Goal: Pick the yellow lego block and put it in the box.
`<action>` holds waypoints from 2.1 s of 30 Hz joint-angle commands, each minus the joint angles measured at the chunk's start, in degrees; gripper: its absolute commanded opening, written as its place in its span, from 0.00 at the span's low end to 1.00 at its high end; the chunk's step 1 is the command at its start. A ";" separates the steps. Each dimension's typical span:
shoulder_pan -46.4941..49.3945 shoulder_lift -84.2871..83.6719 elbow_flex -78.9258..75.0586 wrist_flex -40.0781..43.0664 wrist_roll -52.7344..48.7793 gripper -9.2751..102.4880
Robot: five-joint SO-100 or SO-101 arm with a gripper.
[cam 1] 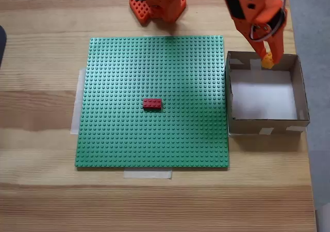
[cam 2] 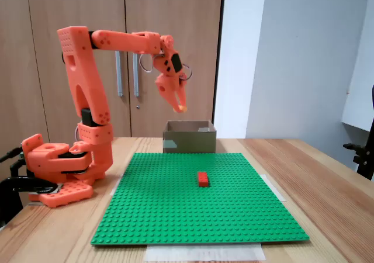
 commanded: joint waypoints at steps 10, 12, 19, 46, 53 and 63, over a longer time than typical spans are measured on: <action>2.90 -20.57 -19.51 -1.58 1.58 0.08; 3.16 -23.12 -21.97 -1.41 1.85 0.08; 3.52 -27.42 -23.12 -2.64 2.11 0.08; 1.05 -31.29 -16.00 -1.67 4.57 0.17; 1.76 -30.59 -15.91 -2.64 4.22 0.21; 2.81 -24.52 -13.01 -5.45 2.29 0.20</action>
